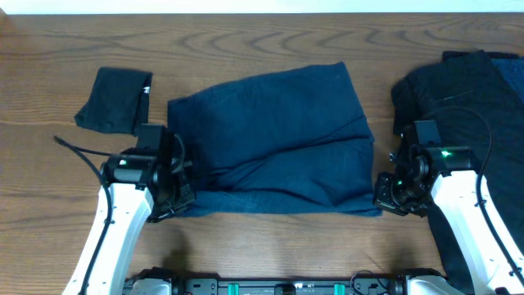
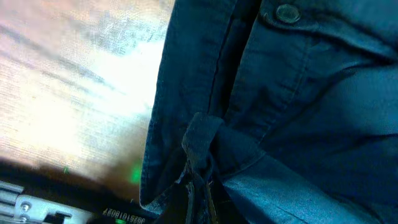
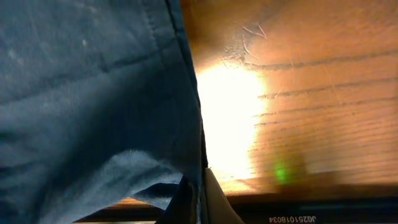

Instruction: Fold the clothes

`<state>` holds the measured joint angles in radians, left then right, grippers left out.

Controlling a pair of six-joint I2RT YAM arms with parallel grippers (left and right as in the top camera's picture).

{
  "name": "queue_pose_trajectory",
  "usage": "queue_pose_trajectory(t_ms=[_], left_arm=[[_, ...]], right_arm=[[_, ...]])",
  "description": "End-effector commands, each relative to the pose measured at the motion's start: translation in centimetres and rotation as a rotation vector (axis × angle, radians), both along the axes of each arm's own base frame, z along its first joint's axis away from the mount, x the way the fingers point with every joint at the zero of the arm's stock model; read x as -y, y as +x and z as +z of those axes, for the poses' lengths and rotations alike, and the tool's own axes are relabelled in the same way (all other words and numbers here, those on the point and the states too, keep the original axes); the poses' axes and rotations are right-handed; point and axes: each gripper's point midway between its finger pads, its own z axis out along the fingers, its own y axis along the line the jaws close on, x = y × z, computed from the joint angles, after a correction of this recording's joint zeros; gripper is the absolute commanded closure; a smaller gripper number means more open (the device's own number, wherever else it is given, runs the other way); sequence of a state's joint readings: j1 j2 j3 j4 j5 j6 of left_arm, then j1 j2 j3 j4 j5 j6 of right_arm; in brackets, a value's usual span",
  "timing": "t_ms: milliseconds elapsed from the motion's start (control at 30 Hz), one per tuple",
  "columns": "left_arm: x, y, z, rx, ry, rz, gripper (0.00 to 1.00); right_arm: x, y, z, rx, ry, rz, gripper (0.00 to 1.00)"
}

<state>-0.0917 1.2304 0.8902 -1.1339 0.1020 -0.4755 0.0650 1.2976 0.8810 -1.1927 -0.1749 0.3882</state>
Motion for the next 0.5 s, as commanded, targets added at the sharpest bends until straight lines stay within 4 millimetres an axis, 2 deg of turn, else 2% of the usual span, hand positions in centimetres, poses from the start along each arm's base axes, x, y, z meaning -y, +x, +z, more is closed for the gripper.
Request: queue_pose_trajectory(t_ms=[0, 33, 67, 133, 200, 233, 267, 333, 367, 467], left_arm=[[-0.6, -1.0, -0.6, -0.065, 0.030, 0.022, 0.94], [-0.6, -1.2, -0.7, -0.077, 0.032, 0.021, 0.93], [-0.6, -1.4, -0.7, -0.091, 0.033, 0.022, 0.93], [-0.6, -1.6, -0.8, -0.103, 0.033, 0.022, 0.75], [-0.6, -1.7, -0.8, -0.106, 0.033, 0.022, 0.63], [-0.6, -1.7, -0.8, -0.106, 0.033, 0.022, 0.54], [-0.6, -1.7, -0.8, -0.105, 0.033, 0.022, 0.42], [-0.6, -1.6, -0.7, -0.102, 0.033, 0.022, 0.07], [-0.6, -1.4, -0.6, -0.095, 0.032, 0.021, 0.02], [-0.5, -0.1, 0.5, -0.049, 0.028, 0.022, 0.02]], right_arm=[[0.7, -0.2, -0.3, -0.016, -0.039, -0.042, 0.99], [0.7, -0.2, -0.3, -0.019, -0.040, -0.048, 0.97], [0.7, -0.3, -0.3, -0.023, -0.040, -0.049, 0.91], [0.7, -0.7, -0.3, -0.039, -0.039, -0.057, 0.65], [0.4, -1.0, 0.0, -0.054, -0.019, -0.056, 0.53], [0.4, -1.1, 0.2, -0.061, -0.020, -0.056, 0.44], [0.4, -1.2, 0.5, -0.064, -0.020, -0.048, 0.40], [0.3, -0.7, 1.2, -0.044, -0.014, -0.023, 0.37], [0.4, -0.3, 1.5, -0.026, -0.016, -0.011, 0.37], [0.2, 1.3, 2.9, 0.035, -0.007, 0.000, 0.48]])
